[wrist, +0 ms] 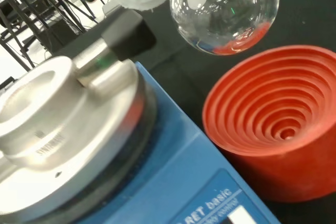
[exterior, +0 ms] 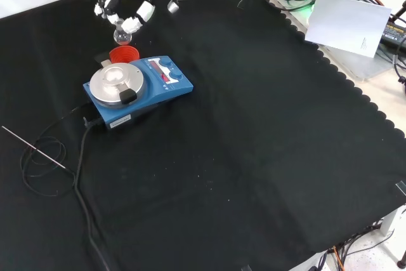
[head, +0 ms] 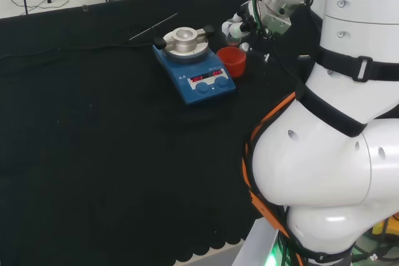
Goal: Place the round-bottom flask on the heater.
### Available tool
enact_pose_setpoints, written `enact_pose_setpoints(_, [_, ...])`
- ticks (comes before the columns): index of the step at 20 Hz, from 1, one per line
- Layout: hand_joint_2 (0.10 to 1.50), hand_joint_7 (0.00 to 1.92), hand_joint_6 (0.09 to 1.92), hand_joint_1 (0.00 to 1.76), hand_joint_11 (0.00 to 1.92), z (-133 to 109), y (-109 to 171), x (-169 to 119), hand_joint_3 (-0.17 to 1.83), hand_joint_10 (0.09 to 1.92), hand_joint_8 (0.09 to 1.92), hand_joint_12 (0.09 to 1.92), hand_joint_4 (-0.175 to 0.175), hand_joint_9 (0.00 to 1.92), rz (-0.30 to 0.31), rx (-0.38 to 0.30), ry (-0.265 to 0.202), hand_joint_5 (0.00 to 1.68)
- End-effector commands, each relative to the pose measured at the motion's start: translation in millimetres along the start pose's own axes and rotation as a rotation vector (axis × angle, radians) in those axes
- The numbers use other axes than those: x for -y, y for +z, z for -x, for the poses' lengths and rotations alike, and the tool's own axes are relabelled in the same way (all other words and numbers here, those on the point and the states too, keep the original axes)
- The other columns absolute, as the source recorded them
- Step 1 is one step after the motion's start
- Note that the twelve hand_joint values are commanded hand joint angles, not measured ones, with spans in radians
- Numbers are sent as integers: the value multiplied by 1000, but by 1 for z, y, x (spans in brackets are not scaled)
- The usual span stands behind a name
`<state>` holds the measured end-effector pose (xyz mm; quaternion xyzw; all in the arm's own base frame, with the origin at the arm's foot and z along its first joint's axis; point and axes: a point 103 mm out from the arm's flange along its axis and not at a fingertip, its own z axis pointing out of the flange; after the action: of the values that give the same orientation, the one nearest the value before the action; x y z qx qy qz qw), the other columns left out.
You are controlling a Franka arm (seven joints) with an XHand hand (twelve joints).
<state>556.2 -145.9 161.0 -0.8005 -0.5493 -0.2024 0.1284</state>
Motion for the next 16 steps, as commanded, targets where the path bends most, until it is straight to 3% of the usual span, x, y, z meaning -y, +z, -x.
enact_pose_setpoints(1, [805, 355, 1353, 1044, 130, -20, -9, 7, 780, 734, 717, 1363, 0, 522, -8, -3, -18, 904])
enact_pose_setpoints(12, [798, 354, 1355, 1046, 132, -60, -12, -6, 792, 735, 717, 1362, -2, 521, -17, -27, -72, 907])
enact_pose_setpoints(16, [796, 356, 1355, 1047, 134, -83, -3, -16, 795, 735, 718, 1363, -2, 521, -47, -27, -102, 908])
